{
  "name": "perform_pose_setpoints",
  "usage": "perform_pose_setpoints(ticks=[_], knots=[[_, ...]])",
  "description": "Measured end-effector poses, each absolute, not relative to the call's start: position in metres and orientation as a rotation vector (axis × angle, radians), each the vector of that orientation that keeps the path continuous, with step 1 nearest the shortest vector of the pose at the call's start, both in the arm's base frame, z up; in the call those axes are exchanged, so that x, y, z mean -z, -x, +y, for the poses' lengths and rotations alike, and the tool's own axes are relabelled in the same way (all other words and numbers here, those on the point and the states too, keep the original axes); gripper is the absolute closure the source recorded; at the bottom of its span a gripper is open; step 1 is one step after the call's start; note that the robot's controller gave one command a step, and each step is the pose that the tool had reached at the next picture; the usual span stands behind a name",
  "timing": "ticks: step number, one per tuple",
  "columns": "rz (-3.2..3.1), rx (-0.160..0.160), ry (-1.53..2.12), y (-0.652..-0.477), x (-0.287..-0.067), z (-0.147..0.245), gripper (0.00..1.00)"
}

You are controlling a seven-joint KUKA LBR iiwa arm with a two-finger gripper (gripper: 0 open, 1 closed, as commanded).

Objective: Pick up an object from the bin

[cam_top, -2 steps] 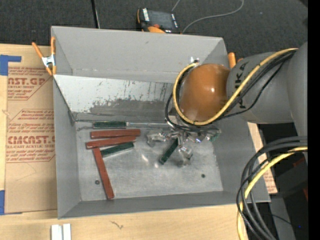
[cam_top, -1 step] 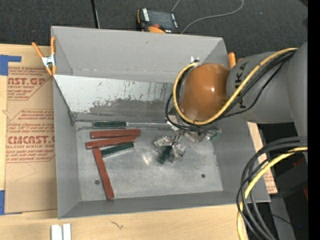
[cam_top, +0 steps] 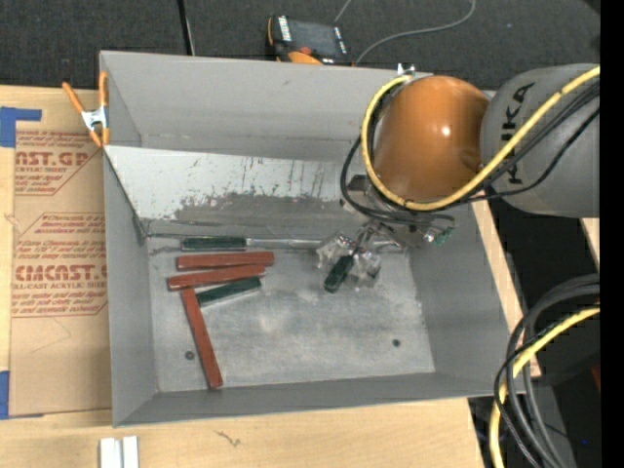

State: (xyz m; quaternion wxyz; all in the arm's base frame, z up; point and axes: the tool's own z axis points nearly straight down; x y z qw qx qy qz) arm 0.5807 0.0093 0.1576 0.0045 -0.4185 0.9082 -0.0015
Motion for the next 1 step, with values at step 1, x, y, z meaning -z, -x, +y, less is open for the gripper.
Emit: perform_pose_setpoints(ticks=[1], knots=[[2.849, 0.002, 1.312, -0.5815, -0.1778, 0.0107, 1.00]])
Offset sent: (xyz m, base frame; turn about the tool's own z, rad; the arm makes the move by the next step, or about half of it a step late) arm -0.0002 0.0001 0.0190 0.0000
